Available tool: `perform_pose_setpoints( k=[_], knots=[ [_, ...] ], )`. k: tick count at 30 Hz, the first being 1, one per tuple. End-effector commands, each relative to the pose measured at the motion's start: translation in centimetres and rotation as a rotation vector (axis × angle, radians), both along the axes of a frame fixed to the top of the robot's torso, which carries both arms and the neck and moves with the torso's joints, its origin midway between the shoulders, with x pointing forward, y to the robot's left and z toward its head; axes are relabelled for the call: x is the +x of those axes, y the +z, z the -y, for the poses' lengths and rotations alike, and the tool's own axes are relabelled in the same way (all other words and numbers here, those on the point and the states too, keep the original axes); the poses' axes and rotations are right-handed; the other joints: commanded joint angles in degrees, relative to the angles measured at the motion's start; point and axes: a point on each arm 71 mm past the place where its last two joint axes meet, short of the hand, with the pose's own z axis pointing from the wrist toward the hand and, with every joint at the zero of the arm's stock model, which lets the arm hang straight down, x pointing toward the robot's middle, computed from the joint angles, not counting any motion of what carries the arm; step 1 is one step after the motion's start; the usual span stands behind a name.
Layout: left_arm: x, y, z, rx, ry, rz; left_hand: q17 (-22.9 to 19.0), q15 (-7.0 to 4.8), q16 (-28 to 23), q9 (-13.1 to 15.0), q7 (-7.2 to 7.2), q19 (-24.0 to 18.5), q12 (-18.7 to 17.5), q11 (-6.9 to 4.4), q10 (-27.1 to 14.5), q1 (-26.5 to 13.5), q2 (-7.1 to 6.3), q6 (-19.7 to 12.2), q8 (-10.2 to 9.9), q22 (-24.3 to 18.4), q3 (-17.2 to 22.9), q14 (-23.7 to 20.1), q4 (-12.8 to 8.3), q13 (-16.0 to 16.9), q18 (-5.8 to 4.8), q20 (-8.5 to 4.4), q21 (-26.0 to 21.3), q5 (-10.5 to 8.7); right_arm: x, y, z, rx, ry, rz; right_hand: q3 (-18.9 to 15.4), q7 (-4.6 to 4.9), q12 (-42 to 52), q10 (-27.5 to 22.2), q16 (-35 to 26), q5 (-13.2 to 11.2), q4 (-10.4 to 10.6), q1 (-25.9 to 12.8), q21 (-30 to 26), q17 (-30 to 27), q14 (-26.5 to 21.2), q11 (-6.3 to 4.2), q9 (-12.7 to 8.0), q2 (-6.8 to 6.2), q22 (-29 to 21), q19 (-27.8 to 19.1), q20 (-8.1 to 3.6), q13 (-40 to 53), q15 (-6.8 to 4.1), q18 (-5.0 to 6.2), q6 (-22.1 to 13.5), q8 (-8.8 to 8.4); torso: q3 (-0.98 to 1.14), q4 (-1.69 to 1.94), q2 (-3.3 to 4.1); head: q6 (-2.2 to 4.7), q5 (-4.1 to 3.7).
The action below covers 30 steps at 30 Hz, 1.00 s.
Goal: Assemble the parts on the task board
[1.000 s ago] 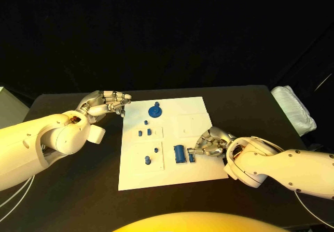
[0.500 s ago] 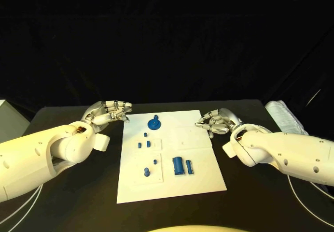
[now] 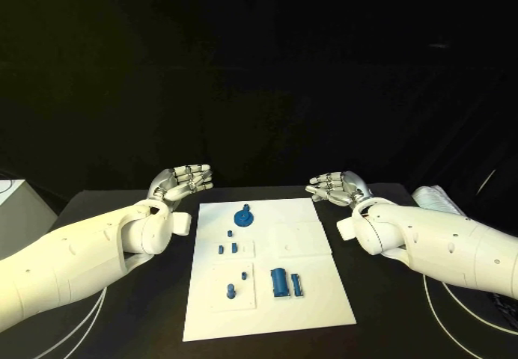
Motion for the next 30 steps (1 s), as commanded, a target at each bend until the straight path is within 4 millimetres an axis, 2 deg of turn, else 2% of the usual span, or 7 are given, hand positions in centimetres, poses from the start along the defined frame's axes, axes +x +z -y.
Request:
perform_pose_setpoints(
  k=[1, 6, 11, 12, 13, 21, 30],
  knots=[
    [0.0, 0.0, 0.0, 0.0, 0.0, -0.001, -10.2, -8.53, -14.54, -15.35, -9.11, -40.22, -6.92, -9.11, -52.72, -25.92, 12.2, -47.08, -11.44, -12.57, -21.71, -41.18, -15.46, -3.65, -9.72, -16.67, -8.33, -13.63, -0.1, 0.0, 0.0, -0.002, -0.001, 0.0, 9.5, -11.46, -9.72, -56.69, -17.08, -5.66, -16.35, -27.23, -3.57, -23.56, -55.49, -9.13, -18.67, -0.45, -25.66, -50.92, -13.98, -15.74, -7.09, -10.22, -48.34, -13.34, -0.01, -0.01, -0.02, -0.01, -0.01],
    [-0.6, -0.1, 0.4, 0.004, 0.011, -0.001, -10.2, -8.53, -14.54, -15.35, -9.11, -40.22, -6.92, -9.11, -52.72, -34.28, 12.2, -47.08, -11.44, -12.57, -21.71, -41.18, -15.46, -3.65, -9.72, -16.67, -8.33, -13.63, -0.5, 0.1, -0.6, 0.028, -0.006, 0.006, 9.5, -11.46, -9.72, -56.69, -17.08, -5.66, -16.35, -36.13, -3.57, -23.56, -55.49, -9.13, -18.67, -0.45, -25.66, -50.92, -13.98, -15.74, -7.09, -10.22, -48.34, -13.34, 0.37, -0.08, -0.87, 0.86, 0.54],
    [-1.9, -0.2, 1.4, 0.012, 0.04, -0.002, -10.2, -8.53, -14.54, -15.35, -9.11, -40.22, -6.92, -9.11, -52.72, -44.49, 12.2, -47.08, -11.44, -12.57, -21.71, -41.18, -15.46, -3.65, -9.72, -16.67, -8.33, -13.63, -2.0, 0.4, -2.2, 0.119, -0.025, 0.019, 9.5, -11.46, -9.72, -56.69, -17.08, -5.66, -16.35, -46.82, -3.57, -23.56, -55.49, -9.13, -18.67, -0.45, -25.66, -50.92, -13.98, -15.74, -7.09, -10.22, -48.34, -13.34, 1.28, -0.26, -2.87, 2.9, 1.83],
    [-2.2, -0.2, 1.7, 0.014, 0.047, -0.002, -10.2, -8.53, -14.54, -15.35, -9.11, -40.22, -6.92, -9.11, -52.72, -85.53, 12.2, -47.08, -11.44, -12.57, -21.71, -41.18, -15.46, -3.65, -9.72, -16.67, -8.33, -13.63, -2.4, 0.5, -2.6, 0.141, -0.031, 0.022, 9.5, -11.46, -9.72, -56.69, -17.08, -5.66, -16.35, -48.92, -3.57, -23.56, -55.49, -9.13, -18.67, -0.45, -25.66, -50.92, -13.98, -15.74, -7.09, -10.22, -48.34, -13.34, 1.38, -0.28, -3.1, 3.12, 1.98],
    [-2.6, -0.2, 1.9, 0.017, 0.056, -0.002, -10.2, -8.53, -14.54, -15.35, -9.11, -40.22, -6.92, -9.11, -52.72, -85.53, 12.2, -47.08, -11.44, -12.57, -21.71, -41.18, -15.46, -3.65, -9.72, -16.67, -8.33, -13.63, -2.8, 0.6, -3.0, 0.164, -0.037, 0.024, 9.5, -11.46, -9.72, -56.69, -17.08, -5.66, -16.35, -89.9, -3.57, -23.56, -55.49, -9.13, -18.67, -0.45, -25.66, -50.92, -13.98, -15.74, -7.09, -10.22, -48.34, -13.34, 1.45, -0.3, -3.26, 3.29, 2.08],
    [-6.3, -0.1, 4.2, 0.042, 0.124, -0.003, -10.2, -8.53, -14.54, -15.35, -9.11, -40.22, -6.92, -9.11, -52.72, -85.53, 12.2, -47.08, -11.44, -12.57, -21.71, -41.18, -15.46, -3.65, -9.72, -16.67, -8.33, -13.63, -6.0, 1.9, -5.7, 0.32, -0.085, 0.029, 9.5, -11.46, -9.72, -56.69, -17.08, -5.66, -16.35, -89.9, -3.57, -23.56, -55.49, -9.13, -18.67, -0.45, -25.66, -50.92, -13.98, -15.74, -7.09, -10.22, -48.34, -13.34, 1.53, -0.31, -3.43, 3.46, 2.19],
    [-7.8, 0.2, 4.9, 0.052, 0.149, -0.004, -10.2, -8.53, -14.54, -15.35, -9.11, -40.22, -6.92, -9.11, -52.72, -85.53, 12.2, -47.08, -11.44, -12.57, -21.71, -41.18, -15.46, -3.65, -9.72, -16.67, -8.33, -13.63, -6.9, 2.3, -6.3, 0.354, -0.098, 0.027, 9.5, -11.46, -9.72, -56.69, -17.08, -5.66, -16.35, -89.9, -3.57, -23.56, -55.49, -9.13, -18.67, -0.45, -25.66, -50.92, -13.98, -15.74, -7.09, -10.22, -48.34, -13.34, 1.53, -0.31, -3.43, 3.46, 2.19]
  ],
)
